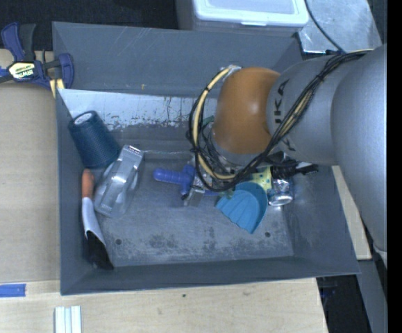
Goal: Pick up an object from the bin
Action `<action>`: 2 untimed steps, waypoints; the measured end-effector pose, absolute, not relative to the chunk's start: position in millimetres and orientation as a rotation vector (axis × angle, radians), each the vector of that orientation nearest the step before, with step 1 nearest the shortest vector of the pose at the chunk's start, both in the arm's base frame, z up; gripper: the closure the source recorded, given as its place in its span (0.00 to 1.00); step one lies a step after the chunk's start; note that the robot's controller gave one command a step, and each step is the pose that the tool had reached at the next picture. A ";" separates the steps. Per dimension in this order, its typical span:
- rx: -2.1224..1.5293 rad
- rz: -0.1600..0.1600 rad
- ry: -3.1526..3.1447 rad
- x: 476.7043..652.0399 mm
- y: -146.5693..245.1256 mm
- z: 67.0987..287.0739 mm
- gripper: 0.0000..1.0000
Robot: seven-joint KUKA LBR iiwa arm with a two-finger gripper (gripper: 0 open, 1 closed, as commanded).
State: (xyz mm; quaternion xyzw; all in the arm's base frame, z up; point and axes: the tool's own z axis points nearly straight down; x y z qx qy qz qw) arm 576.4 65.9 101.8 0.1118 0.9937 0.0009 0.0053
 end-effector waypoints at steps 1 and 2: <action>0.349 0.004 3.108 577.6 65.8 127.4 1.00; 0.349 0.005 3.104 578.5 65.5 146.1 1.00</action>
Offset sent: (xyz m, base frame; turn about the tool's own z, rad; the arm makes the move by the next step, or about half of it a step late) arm 0.0010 -0.0001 0.0529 -0.0001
